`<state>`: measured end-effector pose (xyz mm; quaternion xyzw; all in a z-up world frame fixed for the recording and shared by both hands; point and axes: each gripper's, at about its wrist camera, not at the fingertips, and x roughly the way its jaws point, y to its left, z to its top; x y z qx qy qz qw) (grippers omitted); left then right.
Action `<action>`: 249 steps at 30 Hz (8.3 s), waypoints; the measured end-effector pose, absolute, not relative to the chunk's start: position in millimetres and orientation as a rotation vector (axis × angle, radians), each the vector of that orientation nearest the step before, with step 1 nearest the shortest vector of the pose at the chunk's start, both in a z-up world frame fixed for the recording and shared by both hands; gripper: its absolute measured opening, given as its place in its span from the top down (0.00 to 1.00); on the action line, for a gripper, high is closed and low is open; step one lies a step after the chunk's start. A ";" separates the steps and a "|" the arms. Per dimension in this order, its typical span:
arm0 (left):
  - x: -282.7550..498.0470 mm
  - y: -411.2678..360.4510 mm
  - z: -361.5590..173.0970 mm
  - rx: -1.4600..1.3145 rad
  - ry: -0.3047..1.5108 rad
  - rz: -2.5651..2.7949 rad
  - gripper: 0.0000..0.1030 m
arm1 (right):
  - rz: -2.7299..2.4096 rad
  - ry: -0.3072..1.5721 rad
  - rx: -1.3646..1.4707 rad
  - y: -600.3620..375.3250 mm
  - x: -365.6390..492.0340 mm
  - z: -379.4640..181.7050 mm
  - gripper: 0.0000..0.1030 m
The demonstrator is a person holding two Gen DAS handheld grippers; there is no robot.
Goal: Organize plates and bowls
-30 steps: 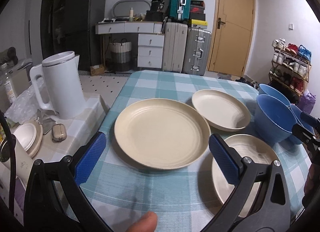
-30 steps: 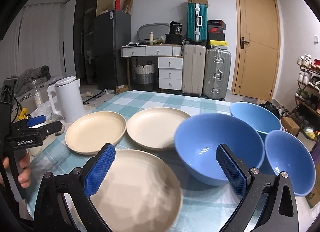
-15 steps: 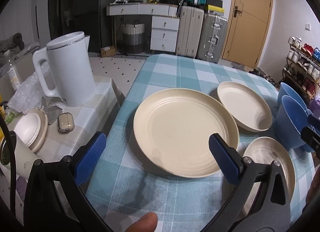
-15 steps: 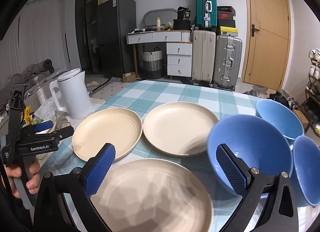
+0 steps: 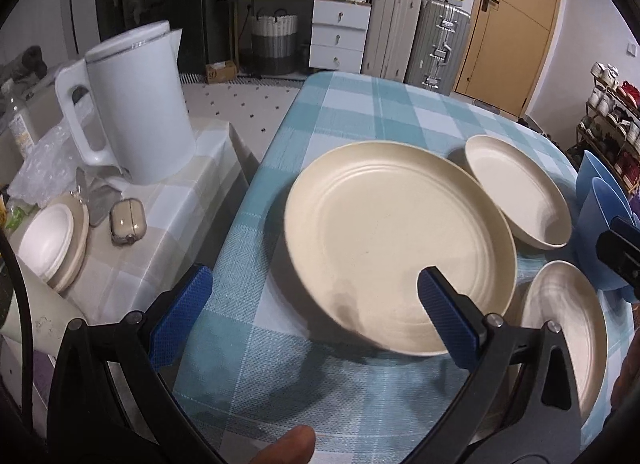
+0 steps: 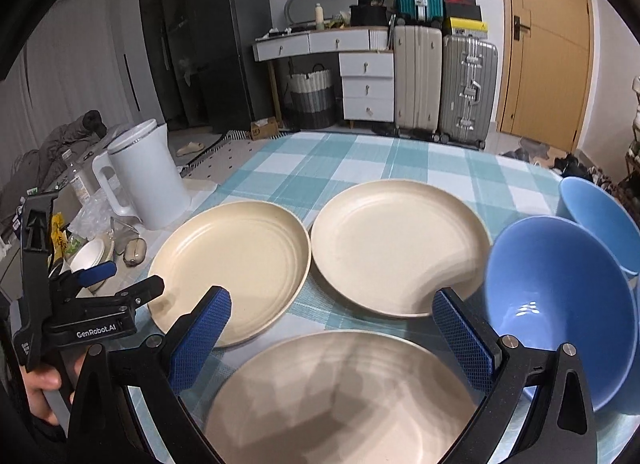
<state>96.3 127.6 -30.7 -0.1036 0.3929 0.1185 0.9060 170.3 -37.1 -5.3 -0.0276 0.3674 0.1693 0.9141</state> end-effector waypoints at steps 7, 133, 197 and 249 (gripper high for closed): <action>95.3 142.0 -38.2 -0.269 0.839 0.247 0.01 | 0.361 0.803 -0.070 -19.9 187.1 -18.2 0.00; 41.5 -23.7 35.8 -0.045 0.851 -0.097 0.78 | 0.150 0.871 0.118 -112.4 80.0 7.6 0.84; 44.5 -78.1 -34.0 0.278 1.068 -0.140 0.74 | 0.054 1.029 0.059 -126.1 44.2 -43.5 0.80; 111.4 -4.4 89.4 -0.148 0.852 -0.054 0.01 | 0.333 0.714 -0.034 -159.3 104.6 144.9 0.01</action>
